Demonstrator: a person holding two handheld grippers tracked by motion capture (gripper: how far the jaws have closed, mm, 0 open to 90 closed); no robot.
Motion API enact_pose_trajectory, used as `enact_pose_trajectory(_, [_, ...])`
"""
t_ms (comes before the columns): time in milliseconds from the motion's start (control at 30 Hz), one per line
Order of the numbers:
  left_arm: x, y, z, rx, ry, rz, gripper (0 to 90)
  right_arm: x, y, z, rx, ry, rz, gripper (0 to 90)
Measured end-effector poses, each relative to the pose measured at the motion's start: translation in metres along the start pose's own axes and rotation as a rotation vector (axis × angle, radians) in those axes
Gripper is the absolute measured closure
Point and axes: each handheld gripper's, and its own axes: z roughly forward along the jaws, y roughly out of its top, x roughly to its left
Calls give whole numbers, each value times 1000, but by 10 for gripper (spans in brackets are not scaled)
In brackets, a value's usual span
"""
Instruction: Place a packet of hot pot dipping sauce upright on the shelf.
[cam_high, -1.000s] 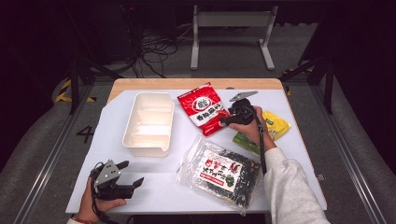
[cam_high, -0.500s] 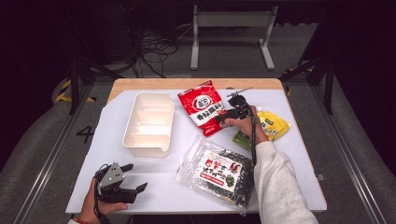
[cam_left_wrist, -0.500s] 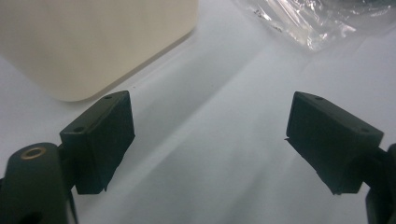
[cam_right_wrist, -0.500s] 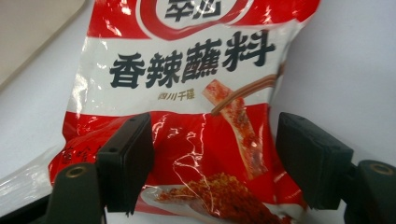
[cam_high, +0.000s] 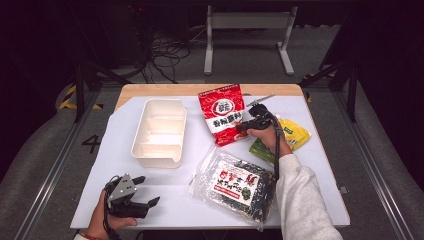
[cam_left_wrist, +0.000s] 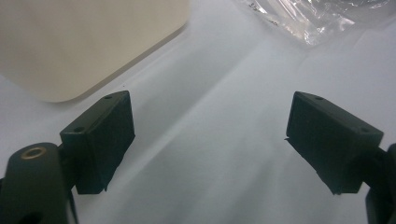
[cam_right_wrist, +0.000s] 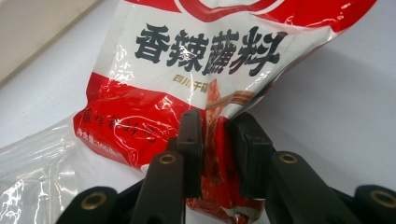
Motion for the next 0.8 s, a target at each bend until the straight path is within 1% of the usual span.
enact_pose_trajectory(33, [0,1,0,1,1,4,162,1,-1,-1,-6,-7,-6,748])
enact_pose_trajectory(67, [0,1,0,-3,-3,1,163,4,-2,-3,-25,-14,-13,753])
enact_pose_trajectory(100, [0,2,-1,-9,-2,-6,164,5,-4,-4,-39,-16,-12,756])
enact_pose_trajectory(200, [2,3,-5,-28,3,-9,166,10,-7,-12,-83,-18,-8,762])
enact_pose_trajectory(233, [2,4,-6,-35,5,-11,167,12,-7,-16,-96,-22,-19,764])
enact_pose_trajectory(267, [3,4,-7,-47,6,-23,167,14,-7,-18,-103,-23,-23,765])
enact_pose_trajectory(300, [3,4,-7,-47,6,-23,168,14,-7,-18,-103,-23,-23,765])
enact_pose_trajectory(333, [4,5,-9,-60,9,-31,168,17,-6,-21,-115,-38,-35,766])
enact_pose_trajectory(367, [5,7,-12,-72,13,-32,172,21,-5,-30,-150,-42,-42,769])
enact_pose_trajectory(400, [5,7,-12,-72,13,-32,174,21,-5,-30,-150,-42,-42,769])
enact_pose_trajectory(433, [6,7,-13,-77,14,-33,174,22,-6,-33,-167,-37,-39,769])
enact_pose_trajectory(467, [6,9,-15,-89,20,-36,180,24,-8,-40,-197,-35,-41,770])
enact_pose_trajectory(500, [6,9,-15,-89,20,-36,182,24,-8,-40,-197,-35,-41,770])
enact_pose_trajectory(567, [6,12,-18,-99,27,-33,185,27,-10,-47,-214,-37,-54,770])
enact_pose_trajectory(633, [5,16,-22,-110,33,-29,189,30,-12,-55,-246,-45,-58,770])
enact_pose_trajectory(667, [4,18,-24,-121,31,-29,191,32,-14,-63,-279,-43,-65,770])
enact_pose_trajectory(733, [3,23,-27,-140,26,-22,191,33,-15,-66,-289,-39,-64,770])
enact_pose_trajectory(767, [2,26,-28,-149,27,-23,190,35,-17,-72,-312,-33,-66,770])
enact_pose_trajectory(800, [2,28,-28,-157,18,-24,191,38,-18,-77,-332,-33,-74,769])
